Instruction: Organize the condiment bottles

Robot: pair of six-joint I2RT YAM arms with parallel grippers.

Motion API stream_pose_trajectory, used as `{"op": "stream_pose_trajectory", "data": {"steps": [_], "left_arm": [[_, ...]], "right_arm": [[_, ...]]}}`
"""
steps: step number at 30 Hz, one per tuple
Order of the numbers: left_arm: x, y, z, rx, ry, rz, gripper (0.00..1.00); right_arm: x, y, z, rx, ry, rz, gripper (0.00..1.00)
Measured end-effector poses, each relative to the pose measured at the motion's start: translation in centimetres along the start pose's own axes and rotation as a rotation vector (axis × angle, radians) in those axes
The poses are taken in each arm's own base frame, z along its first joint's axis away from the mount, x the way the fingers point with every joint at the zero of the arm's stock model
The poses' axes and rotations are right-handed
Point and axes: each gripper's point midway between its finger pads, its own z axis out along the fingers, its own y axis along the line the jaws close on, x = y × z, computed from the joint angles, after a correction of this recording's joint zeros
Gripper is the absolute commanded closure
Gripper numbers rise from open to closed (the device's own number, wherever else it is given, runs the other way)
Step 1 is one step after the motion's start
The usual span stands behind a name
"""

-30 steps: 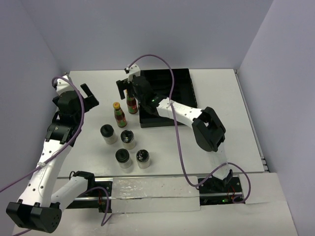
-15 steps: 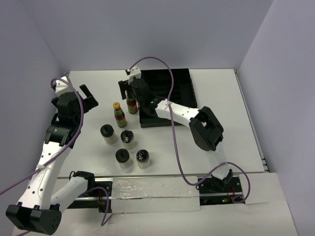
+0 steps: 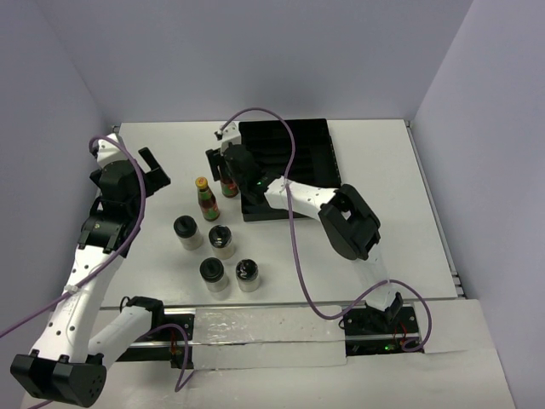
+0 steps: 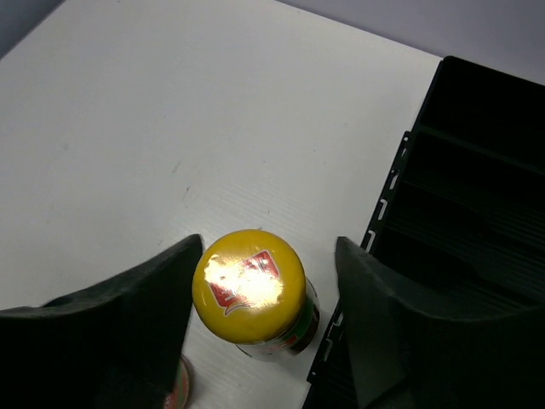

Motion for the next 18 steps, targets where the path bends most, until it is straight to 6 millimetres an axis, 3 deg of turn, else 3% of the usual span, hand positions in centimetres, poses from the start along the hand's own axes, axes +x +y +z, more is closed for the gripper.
{"op": "stream_pose_trajectory", "data": {"steps": [1, 3, 4, 5, 6, 18], "left_arm": [[0.12, 0.04, 0.03, -0.001, 0.002, 0.001, 0.01], [0.29, 0.09, 0.08, -0.003, 0.006, 0.004, 0.01], [0.32, 0.1, 0.08, -0.003, 0.007, 0.004, 0.01], [0.32, 0.1, 0.08, -0.003, 0.007, 0.004, 0.01], [0.32, 0.1, 0.08, -0.003, 0.007, 0.004, 0.01], [0.36, 0.1, 0.11, -0.004, 0.008, 0.005, 0.01]], "right_arm": [[0.12, 0.02, -0.01, 0.001, 0.001, -0.002, 0.39], [0.27, 0.03, -0.04, 0.003, 0.002, -0.002, 0.51], [0.31, 0.05, -0.05, 0.004, 0.001, -0.003, 0.63], [0.32, 0.06, -0.05, 0.004, -0.002, -0.003, 0.83], [0.24, -0.08, -0.04, 0.013, -0.007, -0.009, 0.91], [-0.08, 0.29, -0.32, -0.019, -0.008, -0.088, 0.91]]}}
